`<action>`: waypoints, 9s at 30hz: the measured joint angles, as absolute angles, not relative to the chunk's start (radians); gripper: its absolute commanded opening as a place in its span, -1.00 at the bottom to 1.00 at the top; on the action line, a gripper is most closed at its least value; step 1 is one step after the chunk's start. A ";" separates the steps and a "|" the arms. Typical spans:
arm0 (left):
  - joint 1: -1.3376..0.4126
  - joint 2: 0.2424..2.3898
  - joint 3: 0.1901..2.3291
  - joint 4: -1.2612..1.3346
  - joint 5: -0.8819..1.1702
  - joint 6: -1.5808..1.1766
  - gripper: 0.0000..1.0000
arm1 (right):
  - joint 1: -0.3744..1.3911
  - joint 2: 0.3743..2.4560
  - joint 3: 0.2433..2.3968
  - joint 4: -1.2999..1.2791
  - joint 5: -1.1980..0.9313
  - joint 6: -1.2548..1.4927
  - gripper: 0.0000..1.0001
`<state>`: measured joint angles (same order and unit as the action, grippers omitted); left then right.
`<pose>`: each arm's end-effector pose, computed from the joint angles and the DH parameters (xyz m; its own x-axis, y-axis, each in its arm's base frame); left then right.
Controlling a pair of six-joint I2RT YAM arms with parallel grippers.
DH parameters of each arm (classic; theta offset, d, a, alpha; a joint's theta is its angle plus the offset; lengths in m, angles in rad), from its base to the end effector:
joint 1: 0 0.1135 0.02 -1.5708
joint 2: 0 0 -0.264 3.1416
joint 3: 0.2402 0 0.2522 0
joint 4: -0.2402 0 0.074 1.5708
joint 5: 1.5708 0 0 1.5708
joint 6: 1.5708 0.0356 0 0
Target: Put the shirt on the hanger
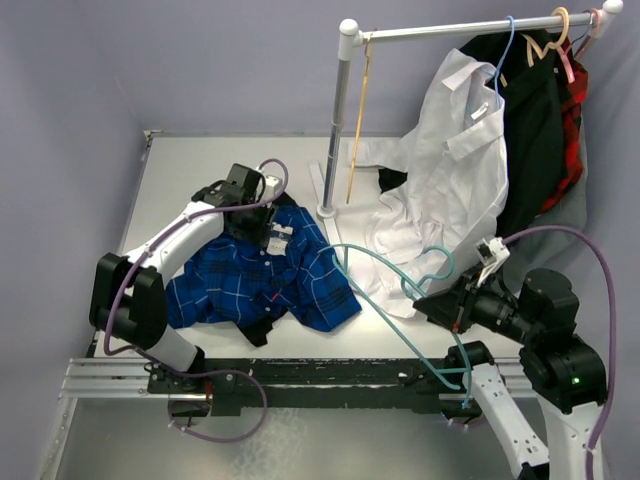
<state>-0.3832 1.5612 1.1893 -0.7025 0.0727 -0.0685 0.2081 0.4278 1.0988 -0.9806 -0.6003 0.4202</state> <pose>0.2955 -0.1219 0.2481 -0.8413 0.2656 -0.4708 0.3482 0.9324 -0.0963 0.0279 0.0265 0.3908 -0.5565 0.2266 -0.7994 -0.5147 0.6613 0.5457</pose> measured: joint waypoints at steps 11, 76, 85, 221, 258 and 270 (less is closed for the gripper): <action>-0.383 1.489 1.192 -0.704 -0.019 -0.006 -1.00 | 0.208 0.499 0.969 -0.834 -0.682 0.420 -1.00; -0.383 1.269 1.272 -0.907 0.100 0.056 -1.00 | 0.789 1.350 0.853 0.281 -0.304 0.456 -1.00; -0.383 1.269 1.272 -0.908 0.128 0.056 -1.00 | 0.805 1.502 0.965 0.320 -0.307 0.442 -1.00; -0.034 1.967 1.550 -1.531 0.995 1.498 -1.00 | 0.816 1.970 1.399 0.196 -0.490 0.279 -1.00; -0.231 1.323 1.389 -1.539 1.021 1.407 -1.00 | 0.701 1.249 0.836 0.076 -0.220 0.461 0.61; -0.231 1.326 1.386 -1.538 0.992 1.387 -1.00 | 0.701 1.216 0.782 0.176 -0.331 0.482 0.73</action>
<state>-0.2306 1.3262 1.3861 -1.5383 0.9924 1.3869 0.7010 1.2156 0.7818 0.1761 -0.3305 0.4820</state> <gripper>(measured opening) 0.264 0.841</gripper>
